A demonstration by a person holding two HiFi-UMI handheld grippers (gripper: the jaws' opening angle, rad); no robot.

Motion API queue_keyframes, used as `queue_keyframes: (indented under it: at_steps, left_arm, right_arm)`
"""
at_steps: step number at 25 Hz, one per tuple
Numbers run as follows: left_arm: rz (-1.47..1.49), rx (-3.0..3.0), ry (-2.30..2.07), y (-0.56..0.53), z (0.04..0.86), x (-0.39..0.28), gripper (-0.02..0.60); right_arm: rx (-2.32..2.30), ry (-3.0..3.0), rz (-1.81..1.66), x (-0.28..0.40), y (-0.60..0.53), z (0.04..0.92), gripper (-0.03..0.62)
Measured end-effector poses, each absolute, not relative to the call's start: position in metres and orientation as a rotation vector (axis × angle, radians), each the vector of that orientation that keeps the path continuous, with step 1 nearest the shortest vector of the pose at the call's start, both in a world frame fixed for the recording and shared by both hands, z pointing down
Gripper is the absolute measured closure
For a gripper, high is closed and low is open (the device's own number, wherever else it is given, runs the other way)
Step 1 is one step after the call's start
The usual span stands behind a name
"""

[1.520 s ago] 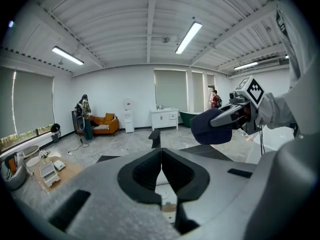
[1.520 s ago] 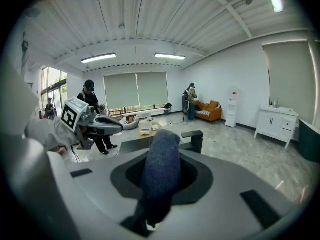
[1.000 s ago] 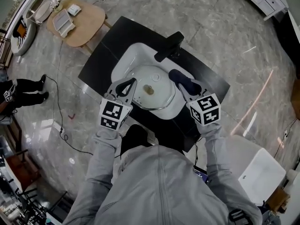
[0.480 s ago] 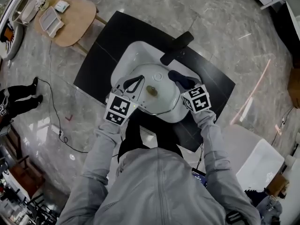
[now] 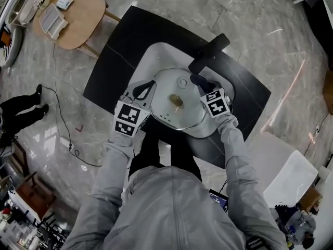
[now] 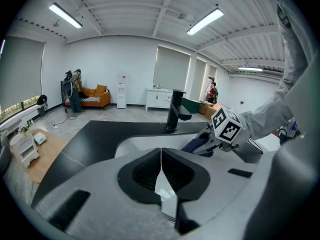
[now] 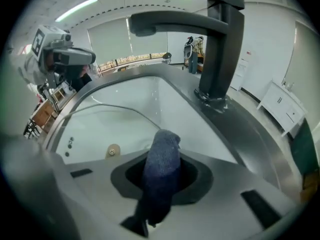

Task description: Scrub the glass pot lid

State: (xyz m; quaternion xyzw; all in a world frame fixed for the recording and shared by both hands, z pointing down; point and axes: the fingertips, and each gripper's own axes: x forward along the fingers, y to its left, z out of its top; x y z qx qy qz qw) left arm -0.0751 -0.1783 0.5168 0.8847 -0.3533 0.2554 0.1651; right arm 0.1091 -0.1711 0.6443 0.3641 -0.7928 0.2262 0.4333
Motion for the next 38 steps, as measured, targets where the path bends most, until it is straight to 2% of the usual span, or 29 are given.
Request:
queue_keyframes:
  at_steps: [13,38]
  left_arm:
    - [0.741,2.523,-0.948,-0.172,0.53,-0.069,0.554]
    - [0.743,2.575,-0.879,-0.15,0.515,-0.051,0.554]
  right_arm:
    - [0.7,-1.798,0.272,0.119,-0.159,0.696,0.508]
    - [0.494,-1.774,0.39,0.115,-0.082,0.673,0.508]
